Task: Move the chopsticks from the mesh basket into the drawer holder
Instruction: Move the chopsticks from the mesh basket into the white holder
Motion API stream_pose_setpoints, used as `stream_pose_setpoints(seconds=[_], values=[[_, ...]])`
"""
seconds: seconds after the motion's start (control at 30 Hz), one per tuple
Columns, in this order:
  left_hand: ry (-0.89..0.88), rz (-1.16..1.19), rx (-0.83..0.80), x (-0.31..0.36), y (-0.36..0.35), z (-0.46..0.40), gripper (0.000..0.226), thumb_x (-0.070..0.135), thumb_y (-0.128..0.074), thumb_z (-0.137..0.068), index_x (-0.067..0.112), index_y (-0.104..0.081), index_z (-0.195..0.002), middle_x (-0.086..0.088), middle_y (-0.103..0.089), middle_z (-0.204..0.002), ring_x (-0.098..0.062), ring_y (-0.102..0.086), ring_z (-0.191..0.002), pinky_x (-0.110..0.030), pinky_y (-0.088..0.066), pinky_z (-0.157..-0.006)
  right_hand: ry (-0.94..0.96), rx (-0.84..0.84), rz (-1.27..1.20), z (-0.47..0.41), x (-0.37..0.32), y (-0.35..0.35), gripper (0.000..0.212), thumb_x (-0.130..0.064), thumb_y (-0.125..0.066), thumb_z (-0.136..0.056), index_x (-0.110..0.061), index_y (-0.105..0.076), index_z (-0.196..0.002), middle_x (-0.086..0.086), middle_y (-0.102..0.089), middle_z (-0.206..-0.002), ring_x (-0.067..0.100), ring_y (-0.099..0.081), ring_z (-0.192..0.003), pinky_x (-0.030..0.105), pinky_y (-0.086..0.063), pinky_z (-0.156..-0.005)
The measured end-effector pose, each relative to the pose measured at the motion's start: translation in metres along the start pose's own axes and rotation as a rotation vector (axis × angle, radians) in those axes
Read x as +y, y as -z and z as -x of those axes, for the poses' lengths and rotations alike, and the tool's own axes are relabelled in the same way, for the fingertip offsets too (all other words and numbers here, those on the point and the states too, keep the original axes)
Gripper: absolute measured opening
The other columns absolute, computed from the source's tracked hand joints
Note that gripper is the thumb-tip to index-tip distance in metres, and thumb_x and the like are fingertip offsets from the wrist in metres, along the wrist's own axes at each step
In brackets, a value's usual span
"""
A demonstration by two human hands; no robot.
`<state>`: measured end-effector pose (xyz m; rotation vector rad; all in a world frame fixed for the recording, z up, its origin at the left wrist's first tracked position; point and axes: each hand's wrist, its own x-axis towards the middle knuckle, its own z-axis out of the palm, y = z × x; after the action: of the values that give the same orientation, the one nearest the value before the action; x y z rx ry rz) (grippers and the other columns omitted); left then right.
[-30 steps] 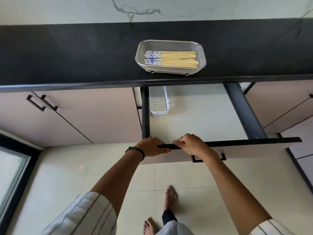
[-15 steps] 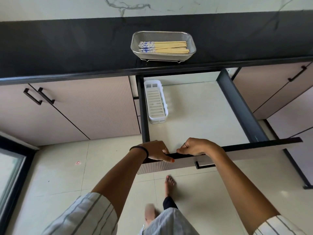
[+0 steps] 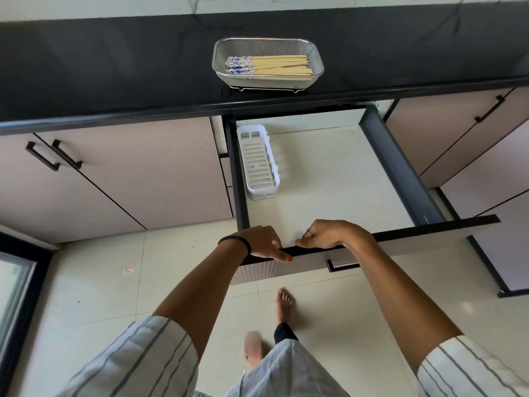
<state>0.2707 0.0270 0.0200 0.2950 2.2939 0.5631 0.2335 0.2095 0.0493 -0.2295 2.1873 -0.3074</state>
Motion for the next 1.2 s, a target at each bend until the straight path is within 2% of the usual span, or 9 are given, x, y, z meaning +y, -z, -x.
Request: stream_pose_setpoints(seconds=[0.07,0.13,0.23,0.4,0.6,0.73,0.87,0.97,1.2], values=[[0.011,0.013,-0.031,0.001,0.003,-0.001,0.055,0.060,-0.060,-0.076,0.017,-0.064,-0.110,0.001,-0.065,-0.107,-0.014,-0.055,-0.092,-0.029,-0.042,-0.086,-0.009,-0.040,0.011,-0.002,0.000,0.003,0.041,-0.054,-0.056,-0.087,-0.025,-0.067,-0.113,-0.005,-0.067,-0.098,0.012,-0.058,-0.088,0.021,-0.041,-0.075],[0.023,0.044,-0.074,0.001,0.008,-0.002,0.048,0.060,-0.064,-0.073,0.021,-0.065,-0.102,0.005,-0.065,-0.100,-0.013,-0.057,-0.090,-0.024,-0.043,-0.079,-0.025,-0.059,0.022,-0.003,-0.001,0.007,0.048,-0.056,-0.058,-0.084,-0.024,-0.065,-0.120,-0.003,-0.062,-0.127,0.018,-0.056,-0.115,0.024,-0.039,-0.092],[0.064,0.190,-0.181,-0.001,0.021,-0.003,0.039,0.052,-0.070,-0.072,0.022,-0.064,-0.095,0.006,-0.063,-0.088,-0.009,-0.059,-0.081,-0.019,-0.050,-0.068,-0.025,-0.114,0.030,-0.007,-0.005,0.014,0.049,-0.054,-0.062,-0.083,-0.024,-0.065,-0.120,-0.003,-0.060,-0.132,0.017,-0.054,-0.121,0.024,-0.040,-0.098],[0.117,0.252,-0.276,-0.009,0.055,-0.006,0.053,0.051,-0.065,-0.078,0.016,-0.060,-0.118,0.003,-0.067,-0.107,-0.010,-0.065,-0.089,-0.031,-0.051,-0.087,0.007,-0.272,-0.088,-0.018,-0.013,0.034,0.045,-0.045,-0.059,-0.088,-0.021,-0.059,-0.127,-0.001,-0.063,-0.128,0.014,-0.060,-0.115,0.028,-0.045,-0.095],[0.108,0.184,0.347,-0.033,0.121,-0.029,0.047,0.040,-0.066,-0.081,0.012,-0.059,-0.119,-0.003,-0.062,-0.119,-0.014,-0.056,-0.102,-0.022,-0.039,-0.091,0.265,0.238,-0.130,-0.042,-0.037,0.110,0.031,-0.037,-0.055,-0.091,-0.013,-0.069,-0.107,0.007,-0.071,-0.105,0.017,-0.063,-0.096,0.033,-0.048,-0.091],[0.100,0.318,0.784,-0.043,0.174,-0.043,0.054,0.027,-0.068,-0.082,0.008,-0.048,-0.128,-0.011,-0.057,-0.123,-0.014,-0.053,-0.101,-0.022,-0.040,-0.083,0.512,0.587,-0.280,-0.054,-0.059,0.186,0.024,-0.026,-0.055,-0.093,-0.015,-0.070,-0.107,0.001,-0.072,-0.107,0.009,-0.064,-0.096,0.022,-0.048,-0.085],[0.170,0.437,1.015,-0.058,0.224,-0.064,0.084,0.024,-0.071,-0.080,0.008,-0.020,-0.144,-0.012,-0.034,-0.145,-0.025,-0.033,-0.132,-0.032,-0.030,-0.105,0.597,0.809,-0.279,-0.079,-0.079,0.268,0.020,-0.020,-0.054,-0.093,-0.016,-0.071,-0.104,-0.004,-0.070,-0.102,0.006,-0.061,-0.089,0.009,-0.042,-0.072],[0.172,0.480,1.089,-0.070,0.250,-0.080,0.094,0.024,-0.072,-0.078,0.013,-0.008,-0.147,-0.007,-0.023,-0.151,-0.020,-0.023,-0.137,-0.031,-0.023,-0.109,0.544,0.847,-0.211,-0.113,-0.087,0.313,0.022,-0.015,-0.052,-0.093,-0.012,-0.070,-0.107,0.001,-0.070,-0.113,0.013,-0.064,-0.093,0.014,-0.044,-0.076],[0.105,0.470,1.135,-0.083,0.272,-0.105,0.093,0.020,-0.072,-0.079,0.021,-0.009,-0.147,-0.004,-0.028,-0.150,-0.019,-0.021,-0.138,-0.038,-0.025,-0.111,0.389,0.605,0.106,-0.192,-0.090,0.344,0.038,-0.014,-0.066,-0.085,-0.015,-0.061,-0.124,0.010,-0.058,-0.129,0.025,-0.057,-0.115,0.032,-0.042,-0.097]])
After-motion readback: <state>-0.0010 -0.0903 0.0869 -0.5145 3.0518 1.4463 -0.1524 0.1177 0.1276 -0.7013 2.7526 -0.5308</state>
